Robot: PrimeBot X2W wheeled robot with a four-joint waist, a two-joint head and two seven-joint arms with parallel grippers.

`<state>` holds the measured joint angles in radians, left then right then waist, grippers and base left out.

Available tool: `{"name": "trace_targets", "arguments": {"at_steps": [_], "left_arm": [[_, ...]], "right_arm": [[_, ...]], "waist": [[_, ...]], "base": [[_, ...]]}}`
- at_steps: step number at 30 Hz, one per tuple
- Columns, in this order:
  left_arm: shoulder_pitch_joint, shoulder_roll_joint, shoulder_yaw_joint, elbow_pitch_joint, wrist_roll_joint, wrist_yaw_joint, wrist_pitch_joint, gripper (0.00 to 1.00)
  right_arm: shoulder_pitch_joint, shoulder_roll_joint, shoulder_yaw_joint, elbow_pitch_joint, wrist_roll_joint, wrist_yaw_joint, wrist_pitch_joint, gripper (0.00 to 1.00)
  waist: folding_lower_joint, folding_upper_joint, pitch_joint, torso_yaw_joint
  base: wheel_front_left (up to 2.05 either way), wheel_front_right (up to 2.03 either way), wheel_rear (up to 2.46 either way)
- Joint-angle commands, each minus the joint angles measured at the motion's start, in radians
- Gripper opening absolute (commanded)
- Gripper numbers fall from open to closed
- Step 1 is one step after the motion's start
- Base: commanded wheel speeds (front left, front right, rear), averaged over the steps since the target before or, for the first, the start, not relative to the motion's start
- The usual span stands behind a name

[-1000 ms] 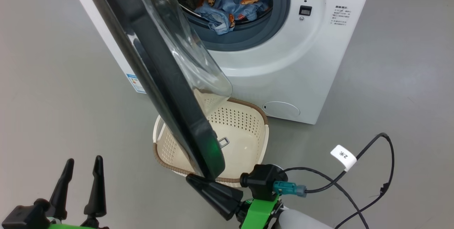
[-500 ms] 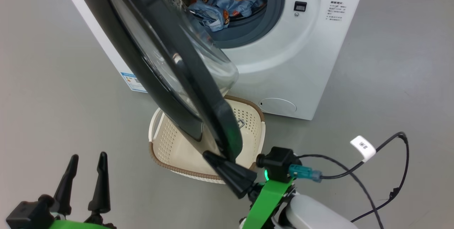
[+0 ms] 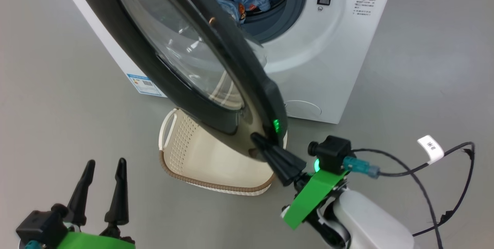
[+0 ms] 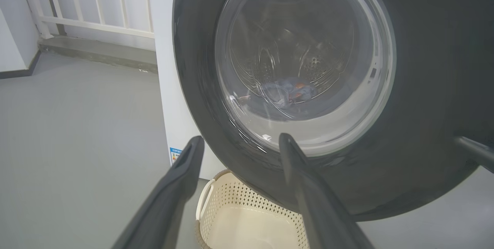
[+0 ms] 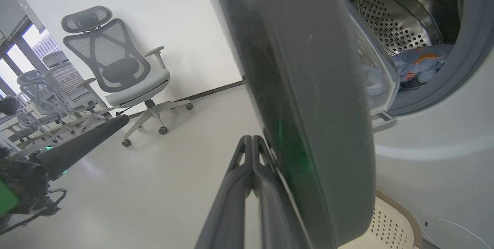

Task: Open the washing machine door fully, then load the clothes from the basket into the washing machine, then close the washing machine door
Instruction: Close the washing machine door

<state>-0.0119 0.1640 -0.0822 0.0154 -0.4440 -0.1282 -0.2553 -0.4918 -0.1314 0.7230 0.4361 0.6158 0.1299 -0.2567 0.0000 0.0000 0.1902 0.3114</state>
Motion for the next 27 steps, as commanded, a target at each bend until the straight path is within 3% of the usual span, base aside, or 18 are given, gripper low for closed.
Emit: {"name": "trace_targets", "arguments": {"at_steps": [1, 27], "left_arm": [[-0.048, 0.014, 0.031, -0.026, 0.002, -0.003, -0.006, 1.0], [-0.124, -0.004, -0.019, -0.035, -0.012, -0.003, -0.006, 1.0]], "right_arm": [[-0.031, 0.009, -0.017, -0.018, -0.01, 0.001, -0.005, 0.0], [-0.164, -0.037, -0.269, 0.02, -0.093, 0.001, -0.005, 0.0]], "waist": [[0.0, 0.0, 0.006, 0.001], [0.0, 0.0, 0.11, 0.024]], "base": [[0.0, 0.0, 0.0], [0.0, 0.0, 0.0]]}}
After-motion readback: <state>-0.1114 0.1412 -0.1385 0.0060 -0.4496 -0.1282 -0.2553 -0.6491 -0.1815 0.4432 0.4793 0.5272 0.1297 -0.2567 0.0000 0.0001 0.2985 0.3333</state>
